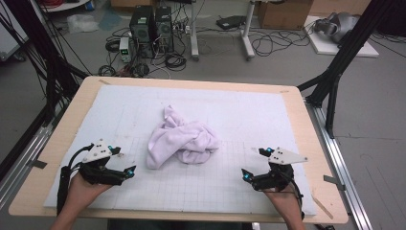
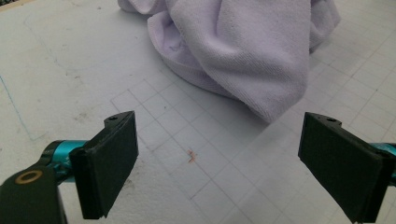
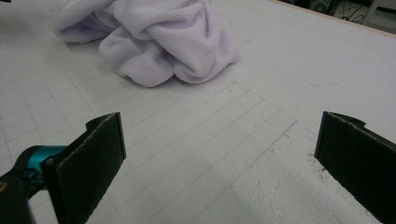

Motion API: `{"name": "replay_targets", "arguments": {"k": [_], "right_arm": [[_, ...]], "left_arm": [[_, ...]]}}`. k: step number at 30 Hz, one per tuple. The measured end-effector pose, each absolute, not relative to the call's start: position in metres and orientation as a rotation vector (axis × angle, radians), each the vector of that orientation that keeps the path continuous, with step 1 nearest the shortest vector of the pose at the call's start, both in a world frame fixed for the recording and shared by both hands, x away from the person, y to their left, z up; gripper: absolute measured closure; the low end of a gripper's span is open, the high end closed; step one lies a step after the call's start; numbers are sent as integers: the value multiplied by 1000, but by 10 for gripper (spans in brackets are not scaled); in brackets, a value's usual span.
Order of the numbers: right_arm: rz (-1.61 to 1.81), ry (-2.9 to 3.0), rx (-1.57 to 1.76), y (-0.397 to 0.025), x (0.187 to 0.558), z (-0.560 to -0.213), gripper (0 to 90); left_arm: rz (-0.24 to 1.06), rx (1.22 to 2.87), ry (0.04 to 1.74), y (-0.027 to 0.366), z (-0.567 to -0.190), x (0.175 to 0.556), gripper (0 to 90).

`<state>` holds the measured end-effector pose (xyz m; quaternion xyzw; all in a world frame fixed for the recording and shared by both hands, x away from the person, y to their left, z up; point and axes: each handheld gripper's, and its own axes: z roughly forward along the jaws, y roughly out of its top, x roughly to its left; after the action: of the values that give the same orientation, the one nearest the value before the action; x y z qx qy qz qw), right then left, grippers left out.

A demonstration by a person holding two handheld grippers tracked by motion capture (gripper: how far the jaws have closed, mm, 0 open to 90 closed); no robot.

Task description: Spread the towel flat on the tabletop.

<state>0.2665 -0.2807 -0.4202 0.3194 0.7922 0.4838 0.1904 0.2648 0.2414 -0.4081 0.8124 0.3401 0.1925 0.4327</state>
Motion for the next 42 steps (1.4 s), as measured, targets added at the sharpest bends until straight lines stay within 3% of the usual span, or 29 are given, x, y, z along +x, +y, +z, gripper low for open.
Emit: {"name": "replay_targets", "arguments": {"k": [12, 21, 25, 28, 29, 34, 37, 38, 39, 41, 42], "right_arm": [[1382, 2241, 889, -272, 274, -415, 9], [1378, 2296, 815, -245, 304, -395, 58], [1411, 2334, 764, -230, 323, -387, 157], [1415, 2349, 740, -221, 331, -383, 174], [1428, 2385, 714, -212, 340, -383, 233], [1409, 2481, 709, -195, 356, -393, 307], [1361, 2567, 737, -184, 370, -412, 394], [1361, 2567, 737, -184, 370, -412, 394], [1357, 2606, 746, -179, 374, -420, 471], [1369, 2628, 754, -175, 377, -426, 565], [1369, 2628, 754, -175, 377, -426, 565]], "left_arm": [[472, 2018, 834, 235, -403, 267, 125], [467, 2016, 776, 215, -385, 287, 223], [446, 2034, 735, 197, -380, 308, 256], [431, 2042, 718, 187, -379, 316, 292], [408, 2044, 708, 179, -380, 324, 322], [398, 2079, 724, 166, -390, 338, 372], [415, 2131, 727, 161, -401, 345, 534], [404, 2156, 722, 159, -404, 348, 534], [365, 2192, 722, 158, -410, 351, 675], [342, 2220, 723, 160, -413, 353, 790], [342, 2220, 723, 160, -413, 353, 841]]}}
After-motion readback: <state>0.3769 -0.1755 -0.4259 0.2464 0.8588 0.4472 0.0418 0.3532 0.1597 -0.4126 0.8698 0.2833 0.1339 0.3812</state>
